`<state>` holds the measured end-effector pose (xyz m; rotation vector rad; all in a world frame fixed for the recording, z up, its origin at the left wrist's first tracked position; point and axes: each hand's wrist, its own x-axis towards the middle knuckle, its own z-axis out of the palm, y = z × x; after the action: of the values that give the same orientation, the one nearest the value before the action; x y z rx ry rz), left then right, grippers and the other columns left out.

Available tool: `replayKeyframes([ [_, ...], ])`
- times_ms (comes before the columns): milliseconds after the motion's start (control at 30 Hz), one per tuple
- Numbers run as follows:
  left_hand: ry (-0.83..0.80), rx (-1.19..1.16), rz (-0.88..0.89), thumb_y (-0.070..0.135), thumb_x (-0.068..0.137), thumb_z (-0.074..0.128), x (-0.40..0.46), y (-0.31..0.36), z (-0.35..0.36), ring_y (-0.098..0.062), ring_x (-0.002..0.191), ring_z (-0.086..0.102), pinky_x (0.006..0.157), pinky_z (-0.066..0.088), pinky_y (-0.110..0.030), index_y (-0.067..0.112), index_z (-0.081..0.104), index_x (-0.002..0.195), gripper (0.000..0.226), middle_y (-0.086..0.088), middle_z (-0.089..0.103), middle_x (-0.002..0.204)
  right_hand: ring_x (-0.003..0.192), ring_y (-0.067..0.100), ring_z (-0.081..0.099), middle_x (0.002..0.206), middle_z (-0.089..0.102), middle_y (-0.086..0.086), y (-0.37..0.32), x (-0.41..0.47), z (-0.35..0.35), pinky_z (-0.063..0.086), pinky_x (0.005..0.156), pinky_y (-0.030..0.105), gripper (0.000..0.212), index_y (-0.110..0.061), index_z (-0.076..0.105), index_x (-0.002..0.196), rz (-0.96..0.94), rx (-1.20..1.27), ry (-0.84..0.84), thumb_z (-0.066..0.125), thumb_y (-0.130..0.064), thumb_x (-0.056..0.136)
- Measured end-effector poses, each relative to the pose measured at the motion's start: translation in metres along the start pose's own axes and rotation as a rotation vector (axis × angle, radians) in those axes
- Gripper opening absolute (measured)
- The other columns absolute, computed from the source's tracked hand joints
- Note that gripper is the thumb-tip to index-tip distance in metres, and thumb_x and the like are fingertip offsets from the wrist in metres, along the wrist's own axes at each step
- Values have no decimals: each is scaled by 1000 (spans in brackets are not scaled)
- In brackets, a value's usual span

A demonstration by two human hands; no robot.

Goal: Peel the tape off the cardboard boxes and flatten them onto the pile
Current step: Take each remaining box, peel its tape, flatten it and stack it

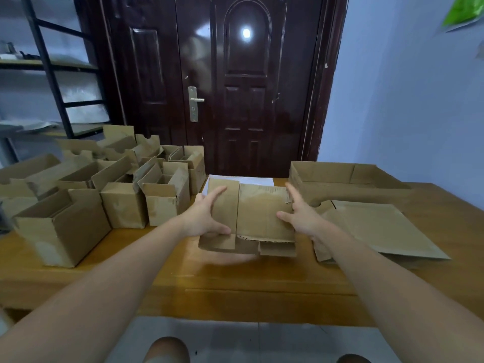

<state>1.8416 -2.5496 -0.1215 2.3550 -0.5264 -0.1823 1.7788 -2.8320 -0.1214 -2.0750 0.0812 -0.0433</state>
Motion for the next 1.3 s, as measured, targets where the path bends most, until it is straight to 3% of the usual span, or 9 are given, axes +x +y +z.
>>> replayKeyframes([
  [133,-31,134,-59,37,71,93,2,-3,4,-30,137,36,118,38,-48,39,1,163,130,-5,19,152,149,27,24,167,11,0,-3,-4,-4,29,122,48,134,-39,-9,160,69,-316,-287,91,-25,73],
  [233,-97,165,-70,43,68,93,3,-5,5,-29,140,33,117,40,-46,35,-5,163,137,-3,14,155,148,29,26,167,13,4,-1,2,-1,30,121,50,150,-37,-20,157,99,-541,-324,97,-37,63],
  [300,-176,187,-82,41,64,96,1,-7,4,-29,138,32,104,53,-43,36,-12,161,145,2,13,152,148,31,26,166,12,7,0,5,0,32,120,51,153,-36,-21,157,113,-628,-323,97,-40,61],
  [367,-227,205,-88,34,64,98,0,-10,5,-27,132,32,85,63,-36,38,-15,160,148,5,14,148,147,33,27,166,12,8,2,6,-1,35,118,50,151,-36,-21,157,107,-679,-317,96,-39,62],
  [500,-244,240,-99,29,62,99,3,-12,8,-28,128,33,72,65,-32,41,-7,159,144,4,17,144,143,33,32,162,19,9,-1,13,-1,39,114,50,149,-36,-13,158,99,-744,-334,96,-46,57],
  [833,-246,317,-75,34,62,98,14,6,0,-27,120,40,71,65,-36,31,13,157,128,3,23,135,125,28,43,142,38,6,-6,21,-8,48,105,49,125,-32,7,154,134,-717,-343,94,-36,63],
  [1033,-166,164,24,24,63,98,27,41,1,-30,129,36,69,65,-37,36,7,160,134,4,18,147,134,29,38,151,28,2,-6,16,-58,42,111,57,138,-45,4,157,101,-507,-216,98,-38,55],
  [1133,-131,121,126,27,69,95,39,69,10,-21,126,34,65,57,-27,36,6,162,129,6,14,155,135,27,41,151,33,-1,-2,6,-91,43,111,53,114,-40,14,160,106,-265,-58,88,-43,74],
  [1300,-143,38,212,29,69,95,63,115,53,-22,128,35,62,57,-26,39,13,163,125,8,7,158,141,34,35,159,21,9,13,-9,-137,31,119,50,94,-32,15,162,153,-428,150,72,-49,90],
])
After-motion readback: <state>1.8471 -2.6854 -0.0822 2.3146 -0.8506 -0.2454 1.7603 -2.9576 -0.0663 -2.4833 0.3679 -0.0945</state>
